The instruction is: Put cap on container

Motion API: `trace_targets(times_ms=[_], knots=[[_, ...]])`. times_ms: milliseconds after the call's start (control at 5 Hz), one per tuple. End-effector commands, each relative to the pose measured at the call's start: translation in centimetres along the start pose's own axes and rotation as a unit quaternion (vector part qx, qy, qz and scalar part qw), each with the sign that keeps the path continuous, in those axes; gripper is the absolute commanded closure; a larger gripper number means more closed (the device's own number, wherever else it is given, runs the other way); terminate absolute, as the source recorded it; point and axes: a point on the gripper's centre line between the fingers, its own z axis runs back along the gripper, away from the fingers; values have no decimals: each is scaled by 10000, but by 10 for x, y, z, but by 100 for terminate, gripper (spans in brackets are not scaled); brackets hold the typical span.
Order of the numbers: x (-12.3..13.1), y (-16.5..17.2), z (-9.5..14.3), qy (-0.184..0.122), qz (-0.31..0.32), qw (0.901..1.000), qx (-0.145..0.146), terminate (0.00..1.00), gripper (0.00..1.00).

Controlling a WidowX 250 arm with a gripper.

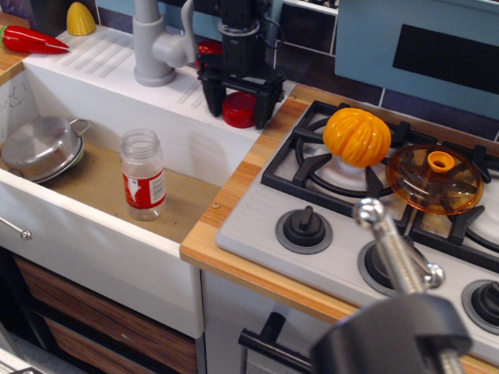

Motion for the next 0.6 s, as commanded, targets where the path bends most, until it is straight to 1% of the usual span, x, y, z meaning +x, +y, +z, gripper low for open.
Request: trace_targets(times_ms=[0,200,400], knots=[[17,2,18,-201,24,9996,191,0,100],[-7,13,26,-92,-299,9992,239,0,100],[-35,43,55,96,-639,9973,344,0,100]])
